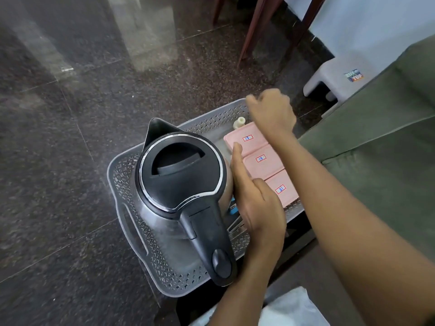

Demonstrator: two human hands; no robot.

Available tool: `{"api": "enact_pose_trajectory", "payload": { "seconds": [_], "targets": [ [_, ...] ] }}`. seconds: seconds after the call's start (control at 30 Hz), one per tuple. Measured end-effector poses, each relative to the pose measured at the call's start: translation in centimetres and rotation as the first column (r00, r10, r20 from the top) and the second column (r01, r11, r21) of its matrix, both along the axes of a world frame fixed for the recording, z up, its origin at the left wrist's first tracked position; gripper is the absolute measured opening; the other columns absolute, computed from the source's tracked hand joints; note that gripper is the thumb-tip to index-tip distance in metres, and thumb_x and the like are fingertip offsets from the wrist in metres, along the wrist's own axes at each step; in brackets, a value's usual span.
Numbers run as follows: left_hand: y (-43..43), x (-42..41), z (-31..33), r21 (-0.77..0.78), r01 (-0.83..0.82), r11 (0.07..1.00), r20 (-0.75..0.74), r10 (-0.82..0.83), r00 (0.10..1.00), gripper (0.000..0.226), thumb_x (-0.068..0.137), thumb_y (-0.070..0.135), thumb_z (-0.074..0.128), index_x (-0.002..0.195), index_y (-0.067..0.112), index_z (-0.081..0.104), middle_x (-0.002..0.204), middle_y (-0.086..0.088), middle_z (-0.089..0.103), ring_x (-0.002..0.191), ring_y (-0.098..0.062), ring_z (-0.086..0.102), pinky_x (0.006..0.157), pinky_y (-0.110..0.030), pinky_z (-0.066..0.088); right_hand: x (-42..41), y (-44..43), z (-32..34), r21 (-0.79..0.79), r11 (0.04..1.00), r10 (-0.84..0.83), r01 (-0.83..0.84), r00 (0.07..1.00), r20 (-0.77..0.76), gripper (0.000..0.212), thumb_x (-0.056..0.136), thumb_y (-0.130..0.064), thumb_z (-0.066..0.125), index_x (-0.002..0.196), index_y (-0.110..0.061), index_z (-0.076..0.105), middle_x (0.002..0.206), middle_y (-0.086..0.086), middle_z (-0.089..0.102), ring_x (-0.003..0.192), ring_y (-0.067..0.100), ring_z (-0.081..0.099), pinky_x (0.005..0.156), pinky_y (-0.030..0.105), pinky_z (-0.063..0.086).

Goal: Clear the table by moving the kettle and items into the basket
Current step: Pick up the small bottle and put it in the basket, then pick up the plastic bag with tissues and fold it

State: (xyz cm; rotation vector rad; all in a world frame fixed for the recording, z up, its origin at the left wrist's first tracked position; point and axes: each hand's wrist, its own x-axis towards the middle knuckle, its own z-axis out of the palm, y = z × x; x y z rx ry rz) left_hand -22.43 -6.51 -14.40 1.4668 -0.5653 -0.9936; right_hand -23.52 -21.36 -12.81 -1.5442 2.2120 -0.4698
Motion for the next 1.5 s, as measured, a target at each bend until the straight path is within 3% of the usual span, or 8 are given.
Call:
{"api": "enact_pose_trajectory", "payload": {
  "seconds": [0.1,0.3,0.4,0.53,0.73,0.93,1.3,1.5],
  "targets": [
    [0.0,0.0,0.0,0.027,0.008,1.0,0.002,-0.009,1.0,0.069,0.076,0.006,0.024,0.141,0.026,0.033,0.141,0.016,0.036,0.124,0.018,0.032,0.105,-0.012,0.028,-0.4,0.1,1.2,0.241,0.95,-0.297,0.197,0.809,0.508,0.023,0.084,-0.02,0.041,0.067,-0.009,0.053,0.069,0.007,0.054,0.056,0.019,0.047,0.051,0.024,0.035],
    [-0.5,-0.3,0.3,0.063,-0.01,0.998,-0.023,0.011,1.0,0.07,0.077,0.007,0.026,0.145,0.021,0.027,0.151,0.008,0.031,0.129,0.013,0.026,0.102,-0.002,0.02,0.9,-0.1,1.2,0.285,0.953,-0.294,0.103,0.549,0.783,0.02,0.082,0.0,0.031,0.066,-0.011,0.031,0.056,0.006,0.031,0.05,0.015,0.024,0.052,0.026,0.026],
    [-0.8,-0.5,0.2,0.06,-0.003,0.998,-0.026,0.005,1.0,0.066,0.084,-0.007,0.03,0.146,0.016,0.024,0.148,0.008,0.03,0.117,0.024,0.022,0.092,0.008,0.016,1.0,0.0,-0.1,0.067,0.997,-0.012,-0.044,0.744,0.669,0.018,0.081,-0.002,0.043,0.07,-0.015,0.041,0.056,0.001,0.049,0.052,0.016,0.043,0.057,0.033,0.045],
    [-0.9,-0.4,0.0,0.057,-0.001,0.998,-0.026,0.002,1.0,0.063,0.089,-0.005,0.032,0.147,0.018,0.022,0.15,0.01,0.027,0.12,0.027,0.02,0.096,0.005,0.015,1.3,0.1,-2.5,-0.102,0.964,0.262,-0.245,0.938,0.225,0.025,0.071,-0.007,0.057,0.059,-0.025,0.044,0.064,-0.003,0.063,0.074,0.021,0.064,0.069,0.035,0.051],
    [-1.0,-0.3,-0.3,0.013,-0.042,0.999,-0.036,0.042,0.998,0.058,0.091,0.009,0.028,0.147,0.023,0.02,0.155,0.004,0.025,0.142,-0.001,0.02,0.117,-0.029,0.019,1.6,-0.2,-4.4,-0.071,0.893,0.446,-0.445,0.895,0.002,0.016,0.073,-0.001,0.055,0.084,-0.007,0.064,0.092,0.014,0.067,0.089,0.032,0.061,0.075,0.039,0.049],
    [-1.2,-0.4,-0.8,-0.002,-0.048,0.999,-0.081,0.048,0.996,0.057,0.09,0.015,0.026,0.147,0.018,0.021,0.155,0.001,0.026,0.142,-0.004,0.023,0.117,-0.029,0.02,1.9,0.0,-3.9,0.084,0.828,0.551,-0.555,0.776,-0.307,0.023,0.081,-0.01,0.054,0.102,-0.009,0.065,0.106,0.012,0.066,0.108,0.032,0.055,0.08,0.036,0.045],
    [0.7,-1.7,0.9,-0.053,0.089,0.995,-0.009,-0.09,0.996,0.055,0.08,0.01,0.035,0.133,0.018,0.045,0.142,0.001,0.046,0.123,0.004,0.039,0.1,-0.005,0.028,-5.3,5.5,1.2,-0.14,0.903,0.4,-0.407,0.913,-0.078,0.023,0.073,-0.017,0.053,0.089,-0.019,0.069,0.093,0.001,0.071,0.086,0.021,0.064,0.079,0.038,0.052],
    [6.6,-5.8,2.1,-0.162,0.399,0.903,0.174,-0.372,0.912,0.038,0.078,-0.002,0.038,0.104,0.015,0.06,0.103,0.004,0.061,0.099,-0.006,0.055,0.087,-0.014,0.041,-14.5,16.8,2.1,-0.111,0.972,0.223,-0.207,0.961,0.164,0.013,0.076,-0.005,0.059,0.081,-0.013,0.068,0.071,-0.005,0.06,0.067,0.006,0.053,0.059,0.006,0.036]
  ]
}}
